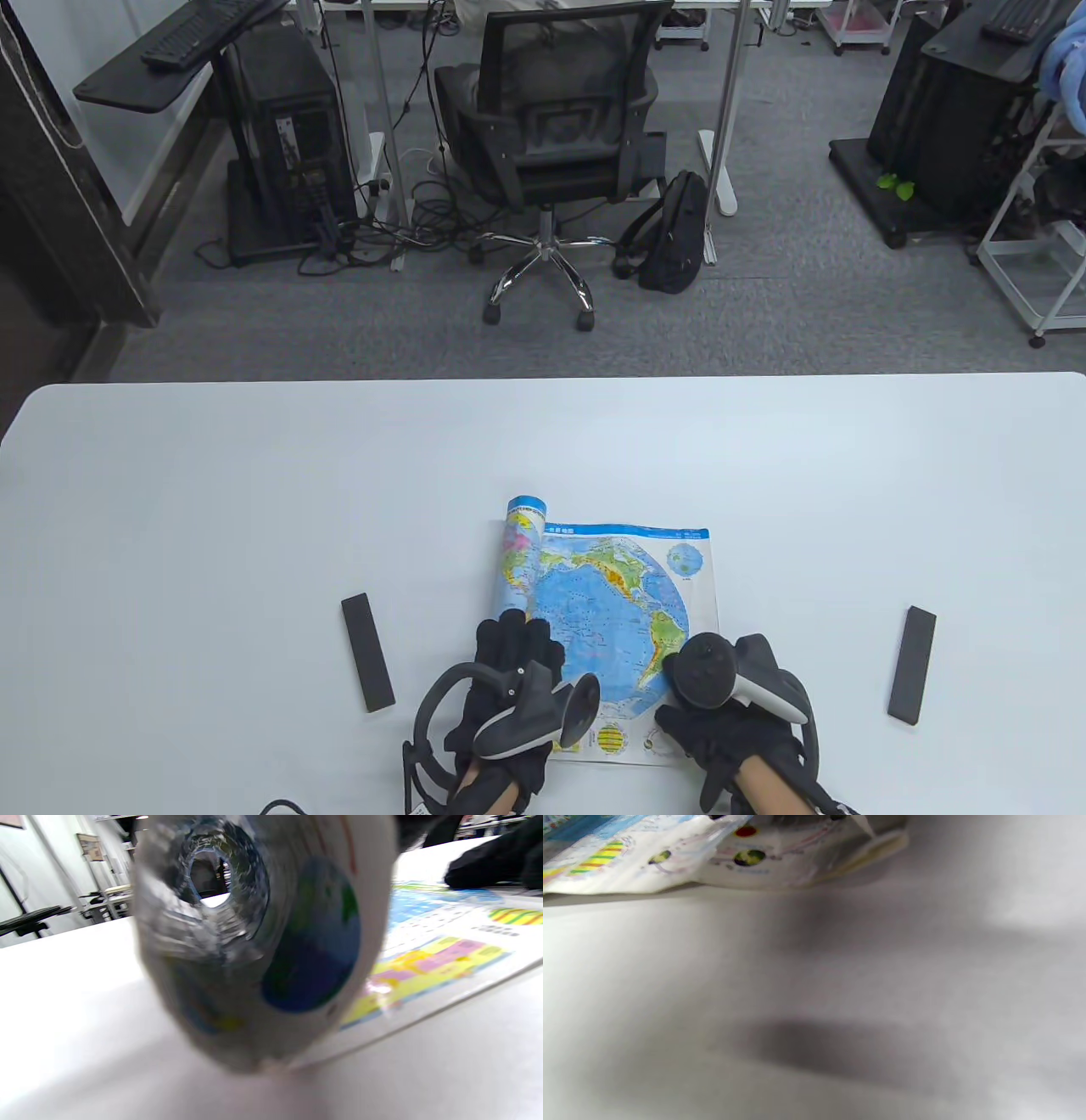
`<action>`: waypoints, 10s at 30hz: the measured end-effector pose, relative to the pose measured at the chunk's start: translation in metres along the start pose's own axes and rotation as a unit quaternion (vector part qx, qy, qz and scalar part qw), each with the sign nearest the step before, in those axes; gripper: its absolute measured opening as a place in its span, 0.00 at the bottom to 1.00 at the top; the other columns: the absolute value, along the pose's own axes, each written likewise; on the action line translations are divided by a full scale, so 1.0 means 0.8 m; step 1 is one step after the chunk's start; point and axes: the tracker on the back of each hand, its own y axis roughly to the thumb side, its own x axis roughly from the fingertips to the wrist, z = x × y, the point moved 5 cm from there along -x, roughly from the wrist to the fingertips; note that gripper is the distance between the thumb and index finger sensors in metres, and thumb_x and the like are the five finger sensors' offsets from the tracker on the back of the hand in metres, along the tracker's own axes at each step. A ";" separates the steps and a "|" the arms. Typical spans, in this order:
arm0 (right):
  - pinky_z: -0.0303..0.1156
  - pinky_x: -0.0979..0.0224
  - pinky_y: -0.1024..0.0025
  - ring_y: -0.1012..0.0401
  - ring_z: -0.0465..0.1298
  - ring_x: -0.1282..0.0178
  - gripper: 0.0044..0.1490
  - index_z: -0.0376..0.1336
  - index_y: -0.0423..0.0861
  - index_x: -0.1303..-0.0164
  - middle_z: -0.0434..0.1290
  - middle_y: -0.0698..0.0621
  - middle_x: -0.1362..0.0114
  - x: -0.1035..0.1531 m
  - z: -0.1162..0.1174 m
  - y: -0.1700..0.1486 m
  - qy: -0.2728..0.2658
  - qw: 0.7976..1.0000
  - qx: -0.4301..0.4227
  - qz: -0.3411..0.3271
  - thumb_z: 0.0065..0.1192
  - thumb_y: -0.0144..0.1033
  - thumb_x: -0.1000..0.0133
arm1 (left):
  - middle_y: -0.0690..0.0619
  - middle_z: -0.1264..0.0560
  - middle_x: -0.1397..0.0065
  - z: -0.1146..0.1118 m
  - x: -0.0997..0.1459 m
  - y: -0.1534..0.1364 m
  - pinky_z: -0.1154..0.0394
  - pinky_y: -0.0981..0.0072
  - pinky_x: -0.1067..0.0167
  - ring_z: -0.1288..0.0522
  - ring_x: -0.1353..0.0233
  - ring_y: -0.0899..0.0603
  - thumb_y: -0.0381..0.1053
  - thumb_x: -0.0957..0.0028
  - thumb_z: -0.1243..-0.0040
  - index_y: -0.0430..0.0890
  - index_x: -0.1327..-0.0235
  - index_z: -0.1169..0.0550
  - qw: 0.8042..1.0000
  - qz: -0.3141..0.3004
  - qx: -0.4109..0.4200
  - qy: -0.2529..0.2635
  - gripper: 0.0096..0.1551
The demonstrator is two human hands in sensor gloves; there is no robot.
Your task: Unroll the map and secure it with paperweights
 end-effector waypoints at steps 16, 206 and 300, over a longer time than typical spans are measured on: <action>0.28 0.38 0.29 0.29 0.30 0.29 0.45 0.34 0.35 0.22 0.29 0.26 0.24 0.002 -0.012 -0.043 -0.014 0.997 -0.058 0.041 0.46 0.47 0.35 | 0.28 0.60 0.21 -0.048 -0.006 -0.042 0.51 0.30 0.32 0.50 0.22 0.24 0.64 0.40 0.54 0.40 0.22 0.56 0.981 0.056 0.165 -0.085 0.48; 0.68 0.41 0.42 0.34 0.63 0.37 0.34 0.56 0.39 0.28 0.54 0.27 0.22 0.034 -0.074 -0.095 -0.185 0.974 -0.016 0.132 0.62 0.22 0.46 | 0.46 0.86 0.29 -0.052 -0.124 0.159 0.72 0.25 0.43 0.83 0.32 0.28 0.84 0.51 0.70 0.64 0.36 0.79 0.939 0.005 0.211 -0.271 0.52; 0.47 0.36 0.22 0.23 0.41 0.29 0.42 0.36 0.40 0.23 0.32 0.26 0.22 -0.002 -0.066 -0.029 -0.089 0.989 0.029 0.111 0.52 0.36 0.37 | 0.50 0.60 0.17 -0.099 -0.011 -0.140 0.65 0.38 0.31 0.63 0.20 0.35 0.61 0.42 0.50 0.56 0.23 0.54 0.954 0.050 0.257 -0.148 0.40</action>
